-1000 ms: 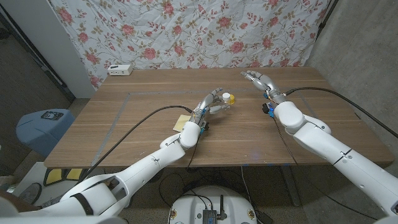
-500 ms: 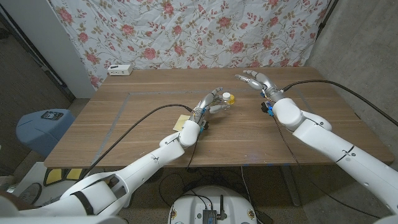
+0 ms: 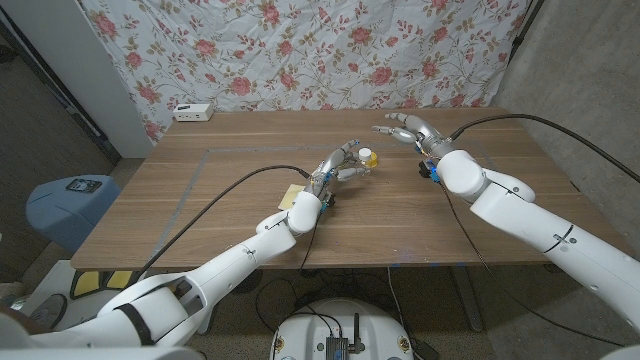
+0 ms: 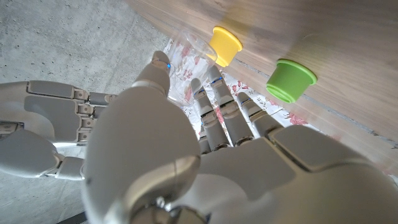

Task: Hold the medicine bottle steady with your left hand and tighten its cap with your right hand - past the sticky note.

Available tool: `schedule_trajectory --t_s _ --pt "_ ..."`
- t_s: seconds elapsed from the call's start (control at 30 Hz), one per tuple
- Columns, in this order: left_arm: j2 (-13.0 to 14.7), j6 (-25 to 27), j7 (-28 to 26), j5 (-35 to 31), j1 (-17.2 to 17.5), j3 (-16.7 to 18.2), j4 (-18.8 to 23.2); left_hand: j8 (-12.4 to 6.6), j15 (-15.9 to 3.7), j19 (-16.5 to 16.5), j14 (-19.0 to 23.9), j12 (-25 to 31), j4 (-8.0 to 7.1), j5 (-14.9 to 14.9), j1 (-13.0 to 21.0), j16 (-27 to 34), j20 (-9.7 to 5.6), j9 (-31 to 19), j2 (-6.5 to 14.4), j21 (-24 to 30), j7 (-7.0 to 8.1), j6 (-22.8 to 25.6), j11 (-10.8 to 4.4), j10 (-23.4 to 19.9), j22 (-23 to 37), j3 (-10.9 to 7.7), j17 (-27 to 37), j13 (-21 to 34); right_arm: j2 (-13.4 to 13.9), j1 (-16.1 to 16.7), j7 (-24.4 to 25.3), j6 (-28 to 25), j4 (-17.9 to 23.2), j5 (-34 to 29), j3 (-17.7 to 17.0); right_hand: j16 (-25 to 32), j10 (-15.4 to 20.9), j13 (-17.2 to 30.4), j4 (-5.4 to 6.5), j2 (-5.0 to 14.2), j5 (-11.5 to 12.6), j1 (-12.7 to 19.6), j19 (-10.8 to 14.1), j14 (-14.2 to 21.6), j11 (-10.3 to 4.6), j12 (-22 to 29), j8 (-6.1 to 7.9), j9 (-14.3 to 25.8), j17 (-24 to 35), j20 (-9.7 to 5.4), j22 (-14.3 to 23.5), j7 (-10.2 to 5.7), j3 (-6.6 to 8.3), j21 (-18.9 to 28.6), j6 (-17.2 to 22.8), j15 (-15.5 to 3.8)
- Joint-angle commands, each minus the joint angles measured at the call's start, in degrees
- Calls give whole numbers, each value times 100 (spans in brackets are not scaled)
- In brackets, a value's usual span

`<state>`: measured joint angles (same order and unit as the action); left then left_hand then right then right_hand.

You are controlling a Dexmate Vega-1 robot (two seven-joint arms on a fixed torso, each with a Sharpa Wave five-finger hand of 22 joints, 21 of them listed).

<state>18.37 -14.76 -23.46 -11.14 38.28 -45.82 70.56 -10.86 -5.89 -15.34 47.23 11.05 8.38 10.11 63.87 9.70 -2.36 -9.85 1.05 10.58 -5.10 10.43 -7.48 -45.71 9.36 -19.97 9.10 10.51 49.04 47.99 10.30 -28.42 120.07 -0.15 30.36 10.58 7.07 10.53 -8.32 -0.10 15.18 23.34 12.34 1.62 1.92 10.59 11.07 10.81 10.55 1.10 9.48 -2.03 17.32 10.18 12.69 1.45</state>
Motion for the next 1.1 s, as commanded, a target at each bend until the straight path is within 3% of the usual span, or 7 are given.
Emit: schedule_trajectory --t_s 0.03,0.1,0.17,0.27,0.6,1.1 --pt "-41 -79 49 -5 -99 -30 -142 10 -527 -42 56 19 -9 36 -3 -3 -767 -19 29 -1 21 18 -143 -209 11 -40 -8 20 171 -335 -453 -653 310 -189 215 -4 -72 35 -76 -5 -32 150 -98 -58 48 -3 43 19 9 70 17 34 44 -7 8 158" --pt "-48 -84 47 -10 -114 -33 -160 11 -527 -44 56 19 -8 36 -3 -3 -769 -19 30 -1 24 19 -127 -210 11 -46 -8 20 195 -411 -551 -790 361 -209 264 26 -142 46 -109 -76 -92 313 -173 -120 54 33 39 47 19 152 21 -46 75 34 -8 186" --pt "-52 -86 47 -20 -131 -38 -174 11 -527 -44 54 19 -6 36 -4 -4 -767 -18 29 -1 23 19 -147 -211 11 -51 -8 21 229 -495 -665 -905 403 -229 320 22 -190 49 -104 -83 -105 340 -216 -157 78 24 38 49 21 200 21 69 81 26 -12 259" --pt "-61 -90 34 -34 -150 -44 -201 12 -528 -42 52 21 -4 36 -5 -4 -771 -18 28 -1 30 20 -115 -216 12 -58 -9 21 275 -619 -843 -1043 444 -237 401 20 -214 51 -102 -95 -116 361 -326 -187 64 25 40 51 23 286 21 98 83 -4 -6 284" --pt "-116 -125 -5 -91 -222 -99 -342 10 -529 -43 58 22 -2 36 -13 -2 -781 -17 34 -1 85 34 -148 -229 11 -86 -7 22 327 -1012 -1203 -1619 606 -459 760 18 -290 54 -103 -125 -143 410 -423 -247 78 18 82 59 25 354 21 154 91 -5 103 372" --pt "-126 -59 -54 -111 -198 -125 -301 2 -530 -55 63 27 6 30 -38 -3 -812 -16 9 3 152 79 -165 -256 10 -112 -8 21 399 -1647 -1770 -2206 706 -941 1414 35 -335 62 -55 -238 -224 333 -495 -281 131 32 127 81 38 475 25 27 18 8 238 457"
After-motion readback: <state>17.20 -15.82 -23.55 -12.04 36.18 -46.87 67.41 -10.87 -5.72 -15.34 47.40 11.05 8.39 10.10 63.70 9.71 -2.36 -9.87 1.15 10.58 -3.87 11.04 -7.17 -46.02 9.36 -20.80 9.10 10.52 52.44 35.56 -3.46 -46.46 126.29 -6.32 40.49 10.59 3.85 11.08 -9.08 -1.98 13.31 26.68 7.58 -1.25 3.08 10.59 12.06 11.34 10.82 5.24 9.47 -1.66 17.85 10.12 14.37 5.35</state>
